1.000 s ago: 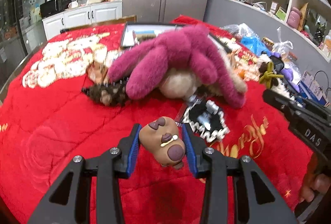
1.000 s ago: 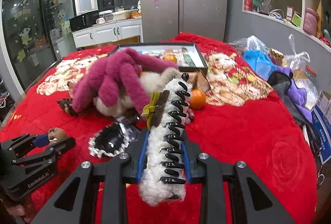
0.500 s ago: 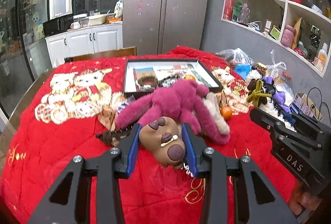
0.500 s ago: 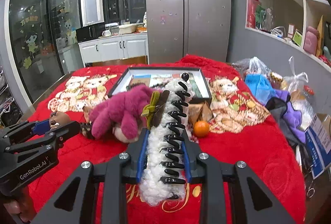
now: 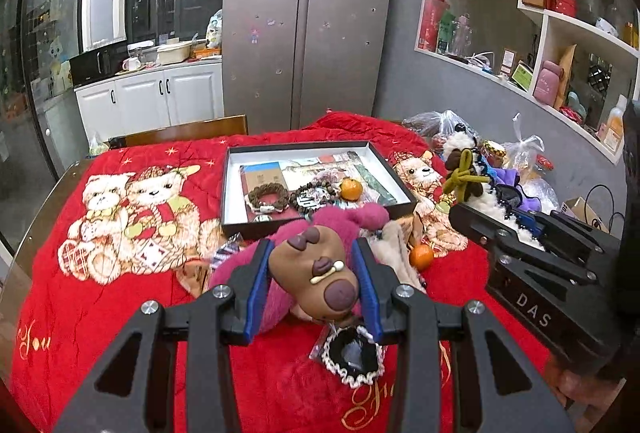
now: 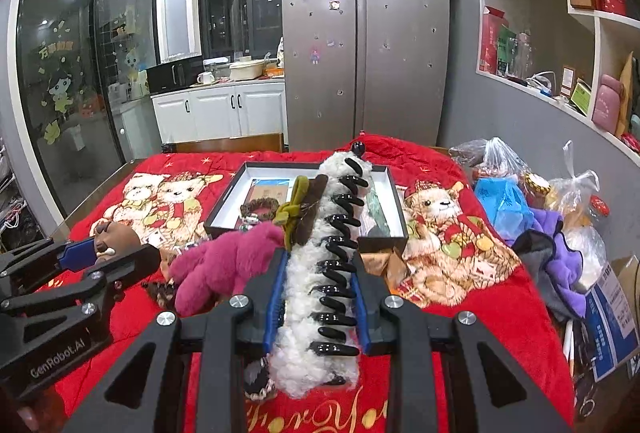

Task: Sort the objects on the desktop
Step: 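Carry the clay figure and hair clip into the black box and open both tools, then withdraw both open tools from the box back to the item pile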

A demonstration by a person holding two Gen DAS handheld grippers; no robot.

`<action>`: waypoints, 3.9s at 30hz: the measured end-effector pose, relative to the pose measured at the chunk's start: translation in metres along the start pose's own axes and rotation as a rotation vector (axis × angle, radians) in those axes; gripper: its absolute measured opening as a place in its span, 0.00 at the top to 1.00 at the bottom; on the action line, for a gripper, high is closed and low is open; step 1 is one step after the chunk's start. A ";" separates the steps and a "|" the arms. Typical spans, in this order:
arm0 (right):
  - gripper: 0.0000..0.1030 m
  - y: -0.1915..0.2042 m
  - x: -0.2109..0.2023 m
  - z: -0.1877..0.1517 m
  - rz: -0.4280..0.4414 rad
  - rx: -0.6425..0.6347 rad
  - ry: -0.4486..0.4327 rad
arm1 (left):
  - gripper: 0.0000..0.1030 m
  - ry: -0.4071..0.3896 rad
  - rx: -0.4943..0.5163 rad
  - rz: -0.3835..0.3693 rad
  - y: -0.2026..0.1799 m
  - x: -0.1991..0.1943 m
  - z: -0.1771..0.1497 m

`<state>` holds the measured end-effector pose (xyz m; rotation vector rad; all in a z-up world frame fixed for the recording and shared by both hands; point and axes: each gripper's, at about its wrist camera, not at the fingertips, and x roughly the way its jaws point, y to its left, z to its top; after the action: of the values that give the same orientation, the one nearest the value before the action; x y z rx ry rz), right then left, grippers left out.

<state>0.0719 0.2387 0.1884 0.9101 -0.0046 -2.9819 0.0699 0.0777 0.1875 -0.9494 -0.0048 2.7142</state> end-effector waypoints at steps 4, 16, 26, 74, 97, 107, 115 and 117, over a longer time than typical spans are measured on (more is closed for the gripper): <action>0.72 -0.004 0.008 0.010 0.032 0.013 0.004 | 0.61 0.005 0.000 0.010 0.001 0.012 0.012; 0.71 -0.008 0.058 0.054 0.018 -0.034 0.030 | 0.61 0.031 -0.003 0.040 0.015 0.067 0.056; 0.71 -0.003 0.119 0.083 0.014 -0.074 0.086 | 0.61 0.093 -0.024 0.049 0.032 0.144 0.085; 0.50 -0.015 0.333 0.080 0.013 -0.070 0.388 | 0.46 0.299 -0.059 0.109 0.079 0.331 0.100; 0.27 -0.018 0.281 0.112 0.028 -0.071 0.265 | 0.03 0.257 -0.051 0.219 0.094 0.300 0.116; 0.27 -0.017 0.243 0.124 0.046 -0.071 0.197 | 0.02 0.170 -0.078 0.236 0.117 0.237 0.133; 0.26 0.006 0.165 0.128 0.080 -0.129 0.080 | 0.00 -0.006 -0.142 0.172 0.122 0.123 0.139; 0.19 0.009 0.137 0.130 0.088 -0.133 0.024 | 0.00 -0.035 -0.146 0.152 0.121 0.094 0.135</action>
<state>-0.1137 0.2259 0.2202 0.9051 0.1477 -2.8507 -0.1132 -0.0046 0.2255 -0.9787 -0.1455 2.9038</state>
